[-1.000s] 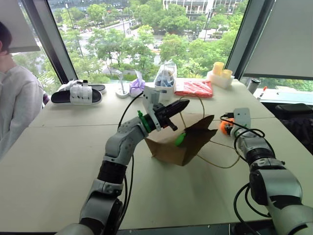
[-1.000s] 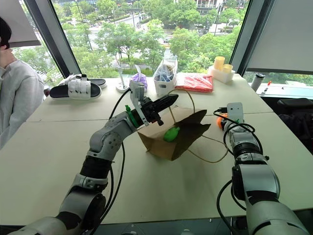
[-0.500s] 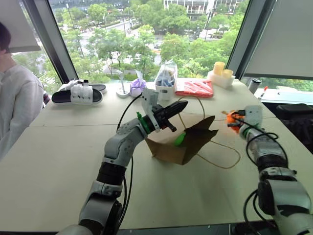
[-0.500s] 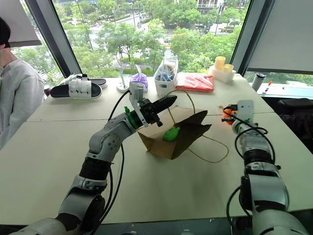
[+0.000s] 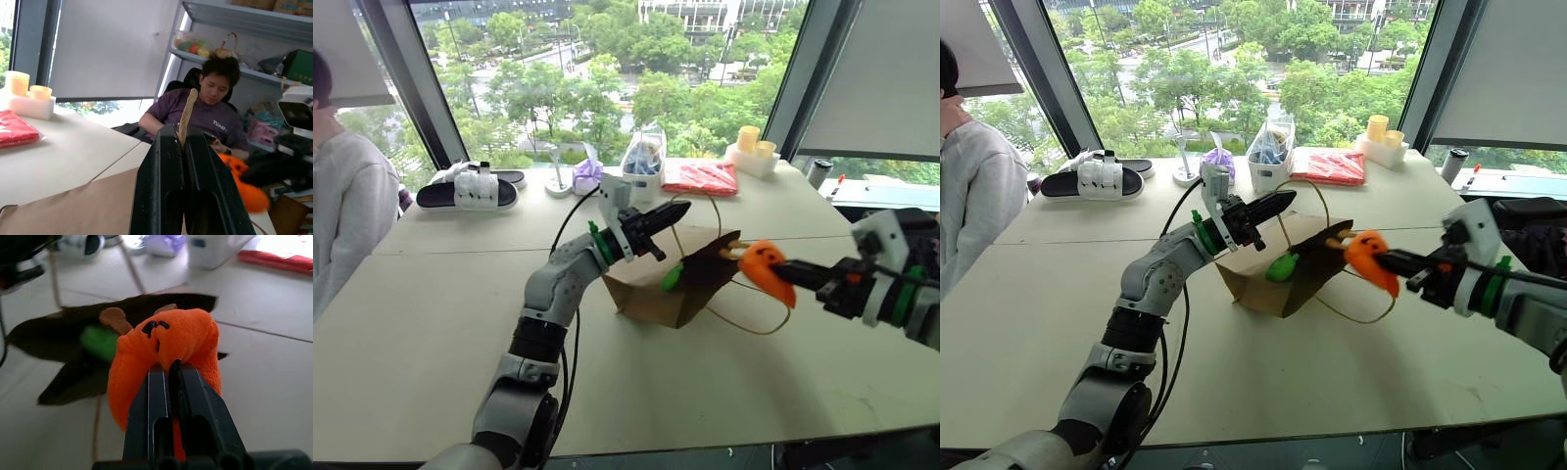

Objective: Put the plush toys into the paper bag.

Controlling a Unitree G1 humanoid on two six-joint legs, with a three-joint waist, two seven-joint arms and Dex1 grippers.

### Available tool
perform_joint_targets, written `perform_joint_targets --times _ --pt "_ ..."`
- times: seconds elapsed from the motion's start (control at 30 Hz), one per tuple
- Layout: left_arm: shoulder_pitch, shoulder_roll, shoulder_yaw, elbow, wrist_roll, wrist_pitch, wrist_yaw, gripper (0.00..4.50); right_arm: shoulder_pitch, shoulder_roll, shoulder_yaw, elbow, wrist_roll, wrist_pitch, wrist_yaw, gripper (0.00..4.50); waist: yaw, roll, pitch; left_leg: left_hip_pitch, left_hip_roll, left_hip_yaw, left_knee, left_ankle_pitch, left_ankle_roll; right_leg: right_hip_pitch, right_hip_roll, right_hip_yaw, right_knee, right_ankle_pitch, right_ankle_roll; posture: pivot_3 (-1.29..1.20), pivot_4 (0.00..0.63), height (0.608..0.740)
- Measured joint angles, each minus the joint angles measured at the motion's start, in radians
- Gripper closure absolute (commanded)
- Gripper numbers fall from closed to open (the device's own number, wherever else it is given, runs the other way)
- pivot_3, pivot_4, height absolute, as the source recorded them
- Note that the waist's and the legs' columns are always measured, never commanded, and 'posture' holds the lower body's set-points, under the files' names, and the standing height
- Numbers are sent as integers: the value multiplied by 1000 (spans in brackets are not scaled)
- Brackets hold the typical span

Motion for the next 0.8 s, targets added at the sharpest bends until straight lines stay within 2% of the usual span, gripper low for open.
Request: perform_joint_targets --times 0.13,0.33,0.5,0.67,0.77,0.8 --pt "0 -4 1 1 0 0 -5 4500 -14 -10 94 -12 -15 -11 1 4462 4 -1 0 0 0 0 0 0 0 -1 0 0 0 0 0 0 150 740" --pt "2 -23 -3 -21 -2 12 -4 4500 -151 3 305 48 -120 -91 -7 4462 4 -1 0 -1 0 -1 -1 0 0 -2 0 0 0 0 0 0 150 740" --pt "13 -32 -3 -79 -24 50 -4 4500 -302 85 494 175 -250 -155 -16 4462 0 -1 0 -1 0 -1 -2 0 0 -3 0 0 1 0 0 0 150 740" --pt "23 -39 -2 -106 -43 73 15 4500 -411 163 595 272 -352 -181 -35 4462 3 -1 0 -2 0 -2 -2 0 0 -4 0 0 1 0 0 0 150 740" --pt "24 -48 22 -108 -56 78 50 4500 -419 169 626 297 -398 -204 -29 3438 8 -1 0 -2 -1 -2 -2 0 0 -3 -1 0 0 0 0 0 150 740" --pt "23 -49 33 -108 -64 78 64 4500 -419 171 630 305 -411 -208 -25 2923 7 -1 0 -2 -1 -2 -2 0 0 -3 -1 0 0 0 0 0 150 740"
